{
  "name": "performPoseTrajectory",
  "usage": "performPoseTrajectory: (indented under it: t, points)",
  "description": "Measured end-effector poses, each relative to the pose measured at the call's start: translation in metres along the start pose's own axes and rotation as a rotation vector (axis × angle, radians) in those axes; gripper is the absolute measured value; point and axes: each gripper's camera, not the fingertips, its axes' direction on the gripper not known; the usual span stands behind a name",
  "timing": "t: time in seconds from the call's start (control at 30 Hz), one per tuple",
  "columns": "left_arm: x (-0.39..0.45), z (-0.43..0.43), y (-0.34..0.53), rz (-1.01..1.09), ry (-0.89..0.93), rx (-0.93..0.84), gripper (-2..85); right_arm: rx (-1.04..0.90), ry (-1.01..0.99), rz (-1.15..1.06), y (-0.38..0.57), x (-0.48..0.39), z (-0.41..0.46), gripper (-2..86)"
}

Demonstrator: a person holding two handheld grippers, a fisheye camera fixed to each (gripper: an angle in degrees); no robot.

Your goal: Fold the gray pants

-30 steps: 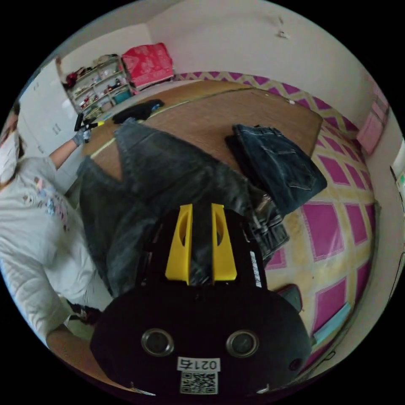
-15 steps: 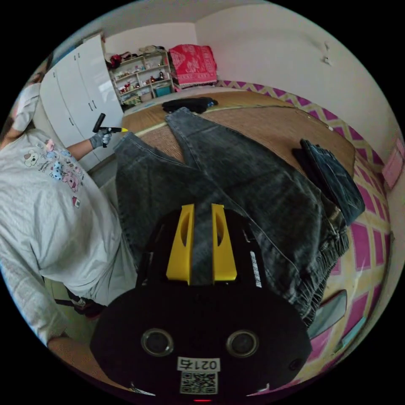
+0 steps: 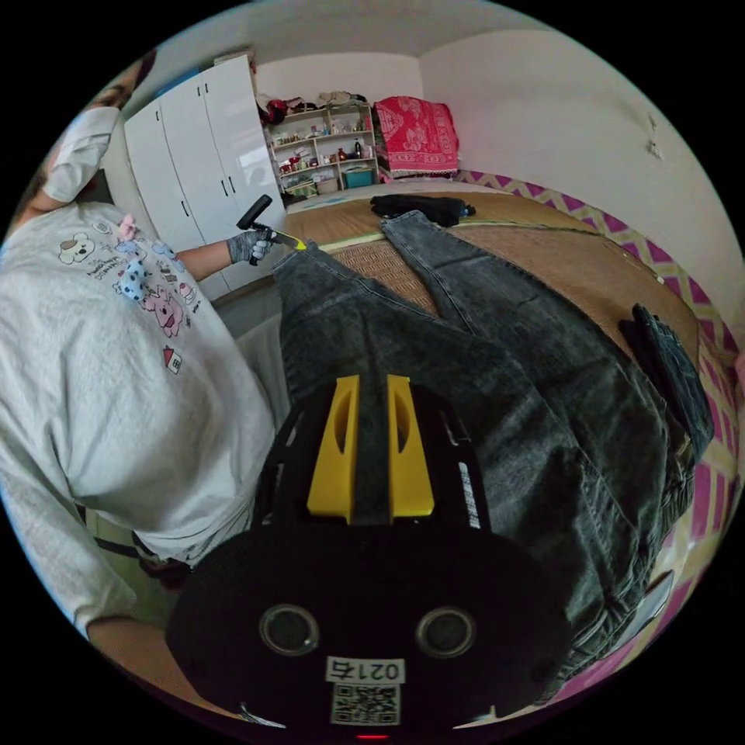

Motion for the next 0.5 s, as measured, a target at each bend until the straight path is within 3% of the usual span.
performPoseTrajectory:
  t: [0.3, 0.5]
  points:
    - [0.034, -0.080, -0.031, 0.140, 0.090, 0.152, -0.5, 0.135, 0.071, 0.151, 0.038, -0.031, -0.022, 5.5]
    - [0.022, -0.058, -0.074, 0.156, 0.051, 0.061, -0.6, 0.217, 0.117, 0.171, 0.023, -0.047, -0.018, 5.5]
